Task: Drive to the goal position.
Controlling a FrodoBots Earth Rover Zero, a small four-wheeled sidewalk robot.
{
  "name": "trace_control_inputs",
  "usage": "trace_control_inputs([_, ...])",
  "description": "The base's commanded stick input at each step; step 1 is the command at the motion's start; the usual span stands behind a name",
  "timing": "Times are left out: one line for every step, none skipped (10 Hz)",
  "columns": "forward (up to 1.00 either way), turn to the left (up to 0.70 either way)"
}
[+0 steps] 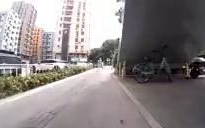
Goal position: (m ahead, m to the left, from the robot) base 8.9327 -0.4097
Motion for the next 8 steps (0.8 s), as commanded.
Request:
trace_control_inputs([0.45, 0.00])
trace_control_inputs([0.45, 0.00])
trace_control_inputs([0.45, 0.00])
trace_control_inputs([0.45, 0.00])
trace_control_inputs([0.45, 0.00])
trace_control_inputs([0.45, 0.00])
trace_control_inputs([0.45, 0.00])
trace_control_inputs([0.45, 0.00])
